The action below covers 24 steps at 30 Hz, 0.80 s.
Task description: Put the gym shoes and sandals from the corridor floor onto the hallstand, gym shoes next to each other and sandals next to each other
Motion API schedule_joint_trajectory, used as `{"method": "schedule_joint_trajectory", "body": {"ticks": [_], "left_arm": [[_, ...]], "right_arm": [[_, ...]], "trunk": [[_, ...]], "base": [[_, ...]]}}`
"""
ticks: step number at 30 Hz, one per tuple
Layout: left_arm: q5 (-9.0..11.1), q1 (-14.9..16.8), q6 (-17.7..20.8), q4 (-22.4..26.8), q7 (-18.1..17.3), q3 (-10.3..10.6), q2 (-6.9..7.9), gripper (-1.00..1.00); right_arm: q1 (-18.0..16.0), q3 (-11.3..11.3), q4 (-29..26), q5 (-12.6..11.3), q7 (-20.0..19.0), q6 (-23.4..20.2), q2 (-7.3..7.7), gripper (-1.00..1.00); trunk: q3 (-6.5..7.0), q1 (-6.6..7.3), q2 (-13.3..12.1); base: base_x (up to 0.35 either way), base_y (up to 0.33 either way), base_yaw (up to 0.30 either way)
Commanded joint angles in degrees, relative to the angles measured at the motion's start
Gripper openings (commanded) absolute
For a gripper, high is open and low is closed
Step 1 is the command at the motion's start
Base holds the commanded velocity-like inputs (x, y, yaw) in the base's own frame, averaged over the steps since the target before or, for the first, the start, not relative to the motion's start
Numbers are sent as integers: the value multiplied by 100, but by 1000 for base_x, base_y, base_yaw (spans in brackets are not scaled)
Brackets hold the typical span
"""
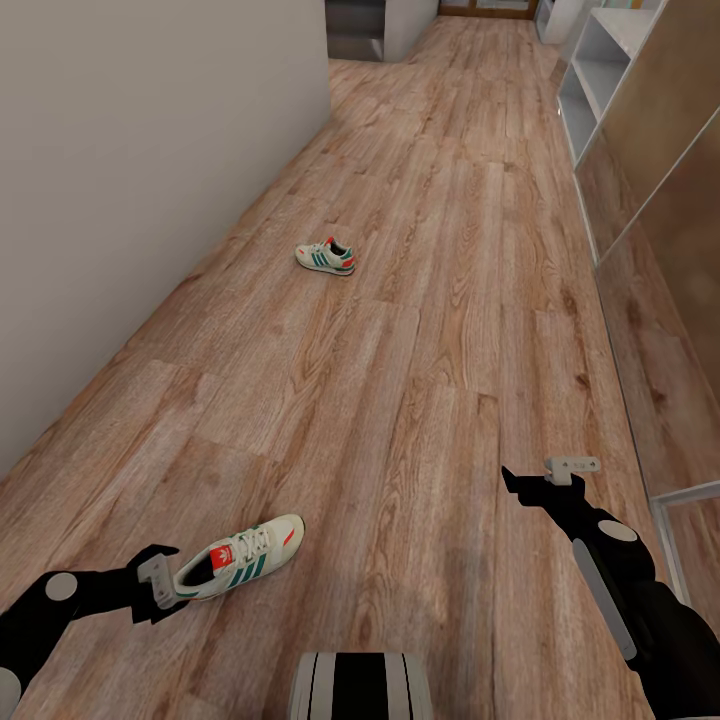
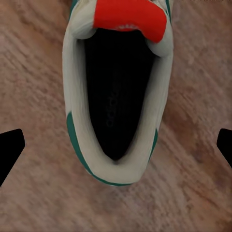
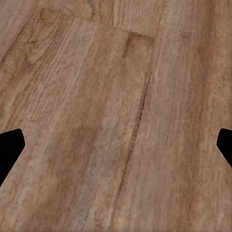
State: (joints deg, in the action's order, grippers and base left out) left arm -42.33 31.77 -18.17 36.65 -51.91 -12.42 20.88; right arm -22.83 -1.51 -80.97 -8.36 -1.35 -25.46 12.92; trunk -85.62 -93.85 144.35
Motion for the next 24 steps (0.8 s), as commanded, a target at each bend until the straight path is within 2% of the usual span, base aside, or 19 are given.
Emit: {"method": "schedule_joint_trajectory", "body": {"ticks": [1, 6, 14, 22, 24], "left_arm": [[-47, 3, -29, 12, -22, -30, -5, 100], [-34, 5, -28, 24, -21, -43, -5, 100], [-33, 5, -28, 34, -21, -49, -5, 100], [-30, 5, -20, 167, -21, -49, -10, 100], [-29, 5, -16, 229, -21, -54, -12, 100]], "right_arm": [[-2, -7, -7, -37, -14, -29, 0, 100], [-2, -7, -8, -42, -14, -29, 0, 100], [-2, -7, -8, -43, -14, -29, 0, 100], [-2, -7, -8, -43, -14, -29, 0, 100], [-2, -7, -12, -43, -14, -29, 0, 100]], "trunk": [[-4, 1, 1], [-4, 1, 1], [-181, -20, 12], [-181, -20, 12], [-225, -25, 15]], "base": [[0, 0, 0], [0, 0, 0], [0, 0, 0], [0, 0, 0], [0, 0, 0]]}}
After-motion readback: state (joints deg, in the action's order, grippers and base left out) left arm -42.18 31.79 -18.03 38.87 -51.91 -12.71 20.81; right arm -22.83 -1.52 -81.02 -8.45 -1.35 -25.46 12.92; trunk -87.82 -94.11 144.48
